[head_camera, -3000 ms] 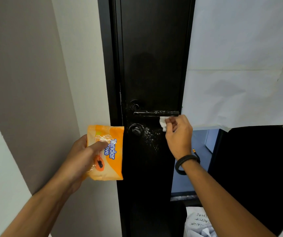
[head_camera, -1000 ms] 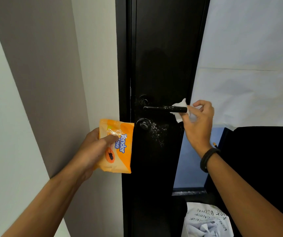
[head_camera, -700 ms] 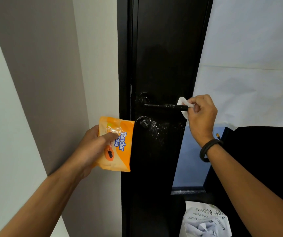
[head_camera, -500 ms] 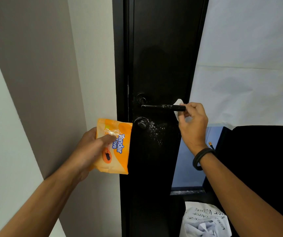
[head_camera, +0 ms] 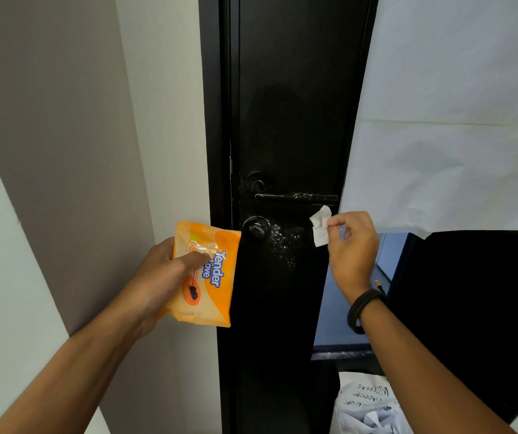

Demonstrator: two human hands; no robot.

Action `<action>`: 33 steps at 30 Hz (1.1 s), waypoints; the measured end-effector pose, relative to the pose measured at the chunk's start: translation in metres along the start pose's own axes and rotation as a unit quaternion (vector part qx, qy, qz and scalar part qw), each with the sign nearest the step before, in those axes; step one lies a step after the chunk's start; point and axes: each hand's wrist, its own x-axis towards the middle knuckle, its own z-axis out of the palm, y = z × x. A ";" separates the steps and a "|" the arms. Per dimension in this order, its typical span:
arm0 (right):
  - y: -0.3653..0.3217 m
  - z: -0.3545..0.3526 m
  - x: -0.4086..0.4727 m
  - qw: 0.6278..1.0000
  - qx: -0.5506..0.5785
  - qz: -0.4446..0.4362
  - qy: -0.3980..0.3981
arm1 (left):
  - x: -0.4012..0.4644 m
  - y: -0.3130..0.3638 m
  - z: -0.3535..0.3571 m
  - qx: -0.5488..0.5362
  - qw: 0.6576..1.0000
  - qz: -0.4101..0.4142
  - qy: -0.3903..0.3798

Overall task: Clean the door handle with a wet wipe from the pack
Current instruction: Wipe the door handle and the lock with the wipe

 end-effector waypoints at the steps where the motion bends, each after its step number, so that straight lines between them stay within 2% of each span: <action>1: -0.003 0.002 0.002 1.000 -0.016 -0.017 -0.006 | 0.000 0.000 0.000 -0.001 1.000 0.000 0.001; 5: -0.010 0.006 0.011 0.994 -0.089 -0.062 -0.016 | -0.002 0.000 0.001 0.003 1.000 -0.001 0.001; 11: 0.005 0.011 -0.024 0.993 -0.058 -0.080 -0.068 | -0.002 0.000 0.002 0.017 1.000 -0.006 -0.018; 13: 0.021 0.016 -0.048 0.993 -0.050 -0.059 -0.094 | -0.002 0.001 0.002 0.020 0.999 -0.008 -0.024; 16: 0.037 0.019 -0.073 0.988 0.015 0.042 -0.149 | -0.003 0.002 0.004 0.020 0.999 -0.013 -0.028; 18: 0.034 0.018 -0.066 0.984 0.041 0.059 -0.163 | -0.004 0.003 0.004 0.020 0.999 -0.014 -0.028; 20: 0.017 0.016 -0.042 0.988 0.054 0.029 -0.140 | -0.004 0.004 0.004 0.021 0.999 -0.014 -0.030; 22: -0.006 0.018 -0.013 0.995 0.020 -0.044 -0.088 | -0.005 0.005 0.003 0.023 0.999 -0.013 -0.030; 25: -0.030 0.027 0.003 0.997 0.002 -0.067 -0.046 | -0.004 0.004 0.002 0.025 0.999 -0.014 -0.029; 27: -0.027 0.031 -0.014 0.995 0.047 -0.041 -0.072 | -0.004 0.003 0.000 0.023 0.999 -0.014 -0.025; 29: -0.017 0.031 -0.042 0.987 0.094 -0.001 -0.130 | -0.004 0.001 0.000 0.020 0.999 -0.015 -0.023; 33: 0.011 0.033 -0.072 0.980 0.053 0.017 -0.189 | -0.004 -0.001 0.003 0.021 0.999 -0.013 -0.022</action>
